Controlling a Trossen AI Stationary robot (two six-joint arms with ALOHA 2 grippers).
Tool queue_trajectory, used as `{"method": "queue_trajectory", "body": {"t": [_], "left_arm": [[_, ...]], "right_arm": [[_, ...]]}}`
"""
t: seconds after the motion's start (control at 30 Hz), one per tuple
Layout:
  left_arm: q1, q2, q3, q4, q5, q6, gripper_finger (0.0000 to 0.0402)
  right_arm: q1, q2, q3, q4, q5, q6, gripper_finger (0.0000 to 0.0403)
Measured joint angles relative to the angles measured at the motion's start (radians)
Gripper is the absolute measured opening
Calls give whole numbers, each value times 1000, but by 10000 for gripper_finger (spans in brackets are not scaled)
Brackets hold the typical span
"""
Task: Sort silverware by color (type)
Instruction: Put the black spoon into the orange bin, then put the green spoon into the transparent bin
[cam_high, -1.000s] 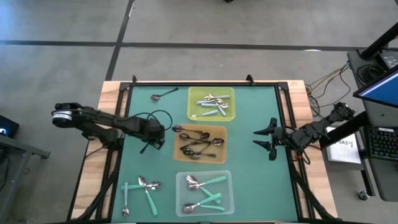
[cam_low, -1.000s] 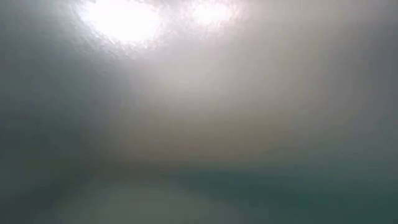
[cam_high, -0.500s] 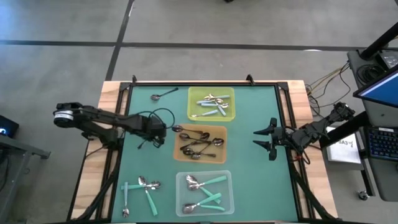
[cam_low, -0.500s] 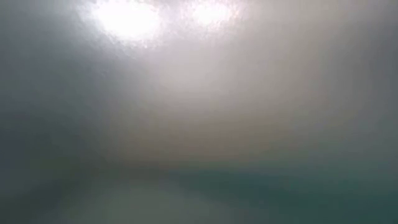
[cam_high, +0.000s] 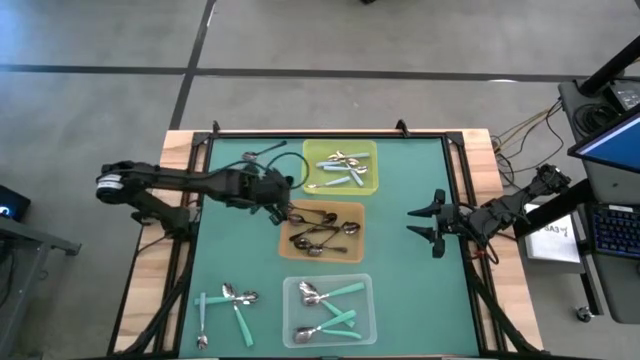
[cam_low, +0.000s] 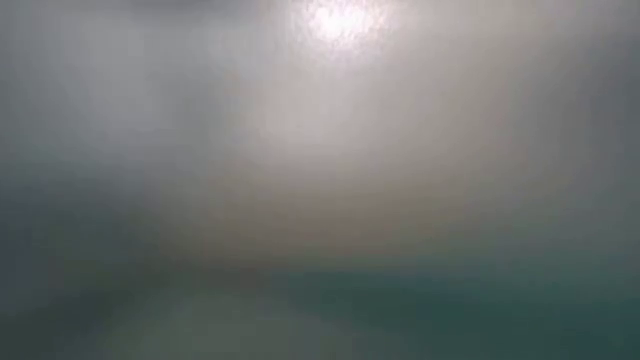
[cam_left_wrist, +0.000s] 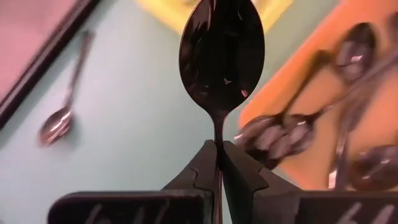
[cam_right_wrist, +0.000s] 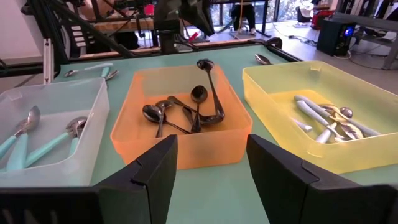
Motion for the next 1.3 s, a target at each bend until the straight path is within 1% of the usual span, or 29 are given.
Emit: {"method": "queue_trajectory", "body": {"t": [0.1,0.23,0.3,0.37,0.5,0.6,0.73,0.83,0.93,1.03,1.1,1.17,1.23,1.27,1.3], "left_arm": [[-12,51,15,73,51,44,0],[-37,120,21,269,148,106,0],[-46,145,28,363,168,134,0],[-49,170,44,404,184,141,0],[-46,221,62,404,197,112,1],[-49,235,67,416,198,75,11],[-62,234,68,450,202,75,39],[-69,228,68,460,229,67,68],[-73,228,68,450,244,48,96],[-74,222,68,426,253,17,116],[-75,204,68,385,308,-13,121],[-84,176,65,321,400,-41,122],[-108,138,50,247,483,-36,122],[-127,117,38,212,509,-27,122],[-149,94,22,185,513,-24,122]], "right_arm": [[0,0,0,0,0,0,185],[0,0,0,0,0,0,185],[0,0,0,0,0,0,185],[0,0,0,0,0,0,185],[0,0,0,0,0,0,185],[0,0,0,0,0,0,185],[0,0,0,0,0,0,185],[0,0,0,0,0,0,185],[0,0,0,0,0,0,185],[0,0,0,0,0,0,185],[0,0,0,0,0,0,185],[0,0,0,0,0,0,185],[0,0,0,0,0,0,185],[0,0,0,0,0,0,185],[0,0,0,0,0,0,185]]}}
